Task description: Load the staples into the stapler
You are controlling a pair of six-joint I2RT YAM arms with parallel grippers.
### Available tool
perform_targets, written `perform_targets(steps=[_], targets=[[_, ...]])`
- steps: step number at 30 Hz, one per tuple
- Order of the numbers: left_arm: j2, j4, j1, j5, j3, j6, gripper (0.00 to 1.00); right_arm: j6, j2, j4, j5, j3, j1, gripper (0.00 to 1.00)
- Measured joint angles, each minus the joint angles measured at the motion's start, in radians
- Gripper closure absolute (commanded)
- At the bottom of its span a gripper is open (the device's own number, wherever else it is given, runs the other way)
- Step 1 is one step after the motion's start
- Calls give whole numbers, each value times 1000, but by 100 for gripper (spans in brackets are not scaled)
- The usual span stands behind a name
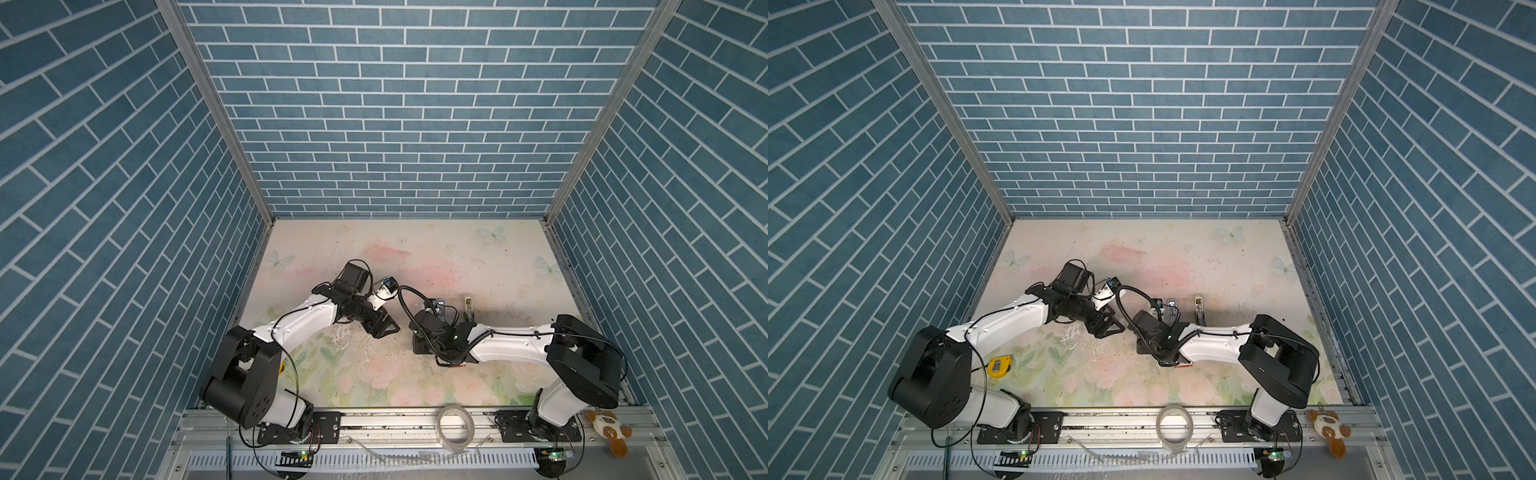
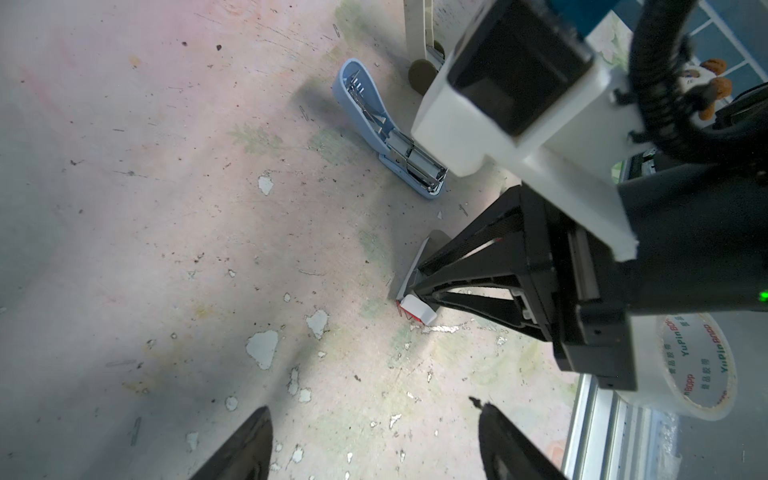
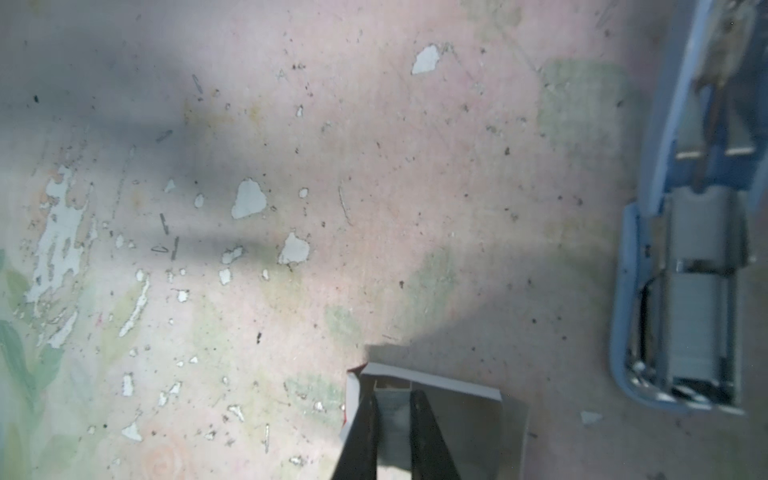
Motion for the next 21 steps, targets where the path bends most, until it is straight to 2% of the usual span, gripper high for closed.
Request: perform_targets(steps=[13,16,21], targets=[[-3,-27,8,-7,36,7,21,-29,-44,-2,27,-20,-4,90],[-14,-55,45,4,78,18,20,-51,-47,-2,27,-20,-20,90],[-37,-92,162,16,145,20,20,-100,-62,-3,24,-20,-65,90]])
